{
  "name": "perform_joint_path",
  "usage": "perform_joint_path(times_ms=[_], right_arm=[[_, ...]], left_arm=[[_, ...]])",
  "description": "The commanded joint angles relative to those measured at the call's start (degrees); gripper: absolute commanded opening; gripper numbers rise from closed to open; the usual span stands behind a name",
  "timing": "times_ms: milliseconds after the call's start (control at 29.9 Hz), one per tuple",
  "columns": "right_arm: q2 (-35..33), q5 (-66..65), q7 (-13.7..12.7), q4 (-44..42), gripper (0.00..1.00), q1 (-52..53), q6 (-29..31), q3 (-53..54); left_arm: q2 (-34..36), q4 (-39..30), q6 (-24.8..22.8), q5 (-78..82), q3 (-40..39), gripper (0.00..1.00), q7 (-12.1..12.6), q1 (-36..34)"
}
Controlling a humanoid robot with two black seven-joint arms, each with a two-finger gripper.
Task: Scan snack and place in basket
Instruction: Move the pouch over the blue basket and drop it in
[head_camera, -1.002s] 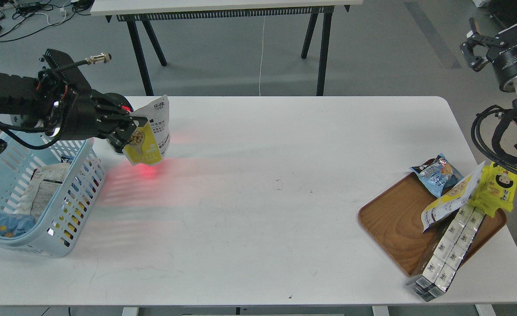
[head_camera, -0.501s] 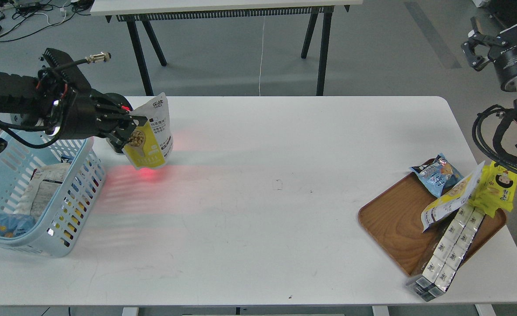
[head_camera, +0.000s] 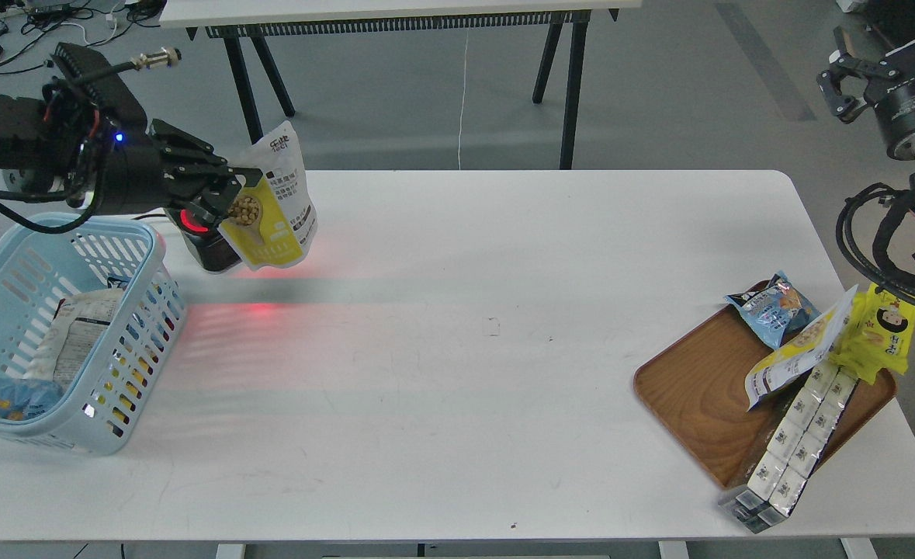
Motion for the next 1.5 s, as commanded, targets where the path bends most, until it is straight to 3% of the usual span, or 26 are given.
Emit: perform_joint_path(times_ms=[0, 234, 535, 668, 969, 1270, 1370, 1470], right_arm=[[0.09, 0.00, -0.01, -0.04, 0.99, -0.01, 0.00, 0.00], [0.27, 0.00, 0.17, -0.13, 0.99, -0.10, 0.00, 0.00], [0.62, 0.00, 0.61, -0.22, 0.99, -0.27, 0.00, 0.00], [0.62, 0.00, 0.78, -0.31, 0.99, -0.45, 0.00, 0.00], [0.79, 0.00, 1.14, -0.31, 0.99, -0.71, 0.00, 0.17], [0.79, 0.00, 1.22, -0.39, 0.99, -0.71, 0.00, 0.17], [0.71, 0.00, 1.22, -0.39, 0.99, -0.71, 0.00, 0.17], [0.79, 0.00, 1.22, -0.39, 0.99, -0.71, 0.00, 0.17]], left_arm=[[4.79, -2.87, -3.12, 0.00, -3.39, 0.00, 0.01, 0.25], [15.43, -7.80, -2.69, -0.28, -3.66, 0.00, 0.01, 0.42], [24.84, -6.84, -2.78, -3.52, -2.87, 0.00, 0.01, 1.04], [27.65, -5.52, -2.51, -8.62, 1.25, 0.00, 0.01, 1.04], [29.06, -4.99, 0.73, -10.56, 10.13, 0.00, 0.01, 1.04], [28.63, -5.25, 0.91, -10.56, 11.37, 0.00, 0.01, 1.04], [28.45, -5.43, 0.83, -11.00, 11.72, 0.06, 0.01, 1.04], [28.36, -5.43, 0.65, -14.68, 11.46, 0.23, 0.01, 0.95]])
